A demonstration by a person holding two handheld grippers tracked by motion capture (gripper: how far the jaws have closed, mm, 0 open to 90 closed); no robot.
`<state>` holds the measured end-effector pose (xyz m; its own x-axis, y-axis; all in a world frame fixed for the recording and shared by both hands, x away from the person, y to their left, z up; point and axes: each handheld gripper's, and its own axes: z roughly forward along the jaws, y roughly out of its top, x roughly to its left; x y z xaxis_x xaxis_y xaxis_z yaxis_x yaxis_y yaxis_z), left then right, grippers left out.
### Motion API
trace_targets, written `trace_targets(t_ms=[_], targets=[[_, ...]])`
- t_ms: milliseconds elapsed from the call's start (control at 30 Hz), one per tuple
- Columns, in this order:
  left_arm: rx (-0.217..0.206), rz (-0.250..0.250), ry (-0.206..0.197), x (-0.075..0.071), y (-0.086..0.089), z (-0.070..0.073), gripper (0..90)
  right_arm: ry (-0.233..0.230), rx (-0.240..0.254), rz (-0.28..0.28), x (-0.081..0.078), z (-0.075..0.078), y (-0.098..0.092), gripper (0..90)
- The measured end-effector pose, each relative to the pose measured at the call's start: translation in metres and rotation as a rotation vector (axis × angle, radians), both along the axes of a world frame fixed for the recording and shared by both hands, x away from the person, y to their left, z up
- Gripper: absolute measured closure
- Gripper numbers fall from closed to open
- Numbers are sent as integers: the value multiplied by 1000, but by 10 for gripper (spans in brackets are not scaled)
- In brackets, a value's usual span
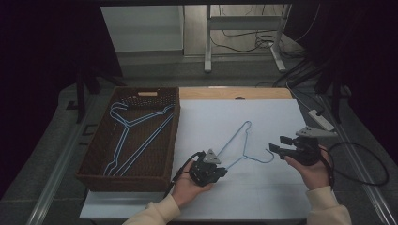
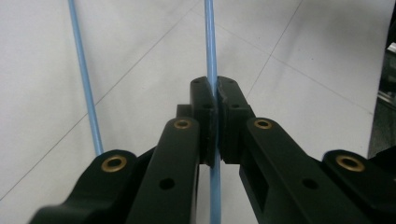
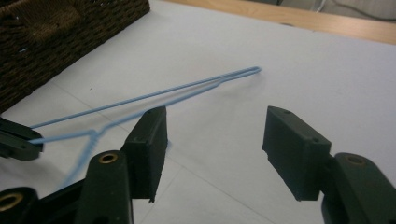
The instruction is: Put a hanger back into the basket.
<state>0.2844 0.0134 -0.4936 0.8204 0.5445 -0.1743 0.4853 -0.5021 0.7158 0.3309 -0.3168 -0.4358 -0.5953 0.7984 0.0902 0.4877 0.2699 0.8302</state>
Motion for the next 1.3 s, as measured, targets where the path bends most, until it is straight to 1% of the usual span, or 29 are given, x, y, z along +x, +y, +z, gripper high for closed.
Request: trace_targets(t_ms=[100, 133, 233, 300, 333, 367, 400, 467, 500, 567, 633, 667, 700, 733, 833, 867, 900, 933, 1033, 1100, 1167, 1300], targets=[[-19, 12, -1, -1, 6, 4, 873, -14, 5, -7, -2, -4, -4, 368], [-27, 16, -2, -1, 8, 5, 873, -24, 3, -9, -3, -6, -5, 362], [-53, 28, -7, -2, 14, 11, 873, -32, -4, -9, -5, -9, -6, 345], [-58, 28, -13, -3, 16, 13, 873, -32, -6, -10, -6, -10, -6, 345], [-71, 33, -16, -4, 19, 17, 873, -30, -15, -10, -7, -14, -6, 338], [-71, 33, -16, -4, 19, 17, 874, -27, -18, -7, -7, -15, -5, 338], [-89, 38, -18, -5, 23, 21, 874, -26, -24, -3, -8, -17, -5, 338], [-92, 38, -20, -6, 25, 22, 874, -27, -37, 4, -9, -20, -4, 337], [-108, 44, -26, -7, 28, 26, 874, -29, -38, 9, -9, -22, -4, 337], [-113, 45, -27, -7, 30, 29, 874, -28, -39, 11, -9, -23, -3, 336], [-133, 48, -34, -8, 35, 36, 874, -31, -43, 17, -10, -26, -3, 334], [-134, 47, -35, -9, 36, 37, 874, -31, -43, 18, -10, -26, -3, 333], [-148, 49, -36, -9, 38, 40, 874, -30, -43, 18, -10, -26, -3, 333], [-148, 49, -36, -9, 38, 40, 874, -32, -48, 18, -11, -27, -2, 333], [-171, 53, -41, -10, 46, 48, 874, -33, -52, 21, -11, -29, -1, 333], [-187, 59, -42, -11, 49, 51, 874, -34, -54, 25, -11, -30, -1, 333], [-187, 59, -42, -11, 49, 51, 874, -29, -56, 26, -12, -30, 0, 332], [-208, 63, -42, -11, 55, 56, 874, -27, -58, 26, -12, -31, 1, 332], [-241, 69, -45, -12, 64, 65, 874, -21, -69, 32, -12, -33, 2, 331], [-274, 69, -46, -12, 72, 72, 874, -21, -76, 33, -12, -34, 3, 330], [-291, 63, -49, -13, 80, 78, 874, -19, -81, 33, -11, -35, 3, 330], [-319, 71, -56, -12, 97, 90, 874, -15, -87, 38, -11, -36, 5, 330]])
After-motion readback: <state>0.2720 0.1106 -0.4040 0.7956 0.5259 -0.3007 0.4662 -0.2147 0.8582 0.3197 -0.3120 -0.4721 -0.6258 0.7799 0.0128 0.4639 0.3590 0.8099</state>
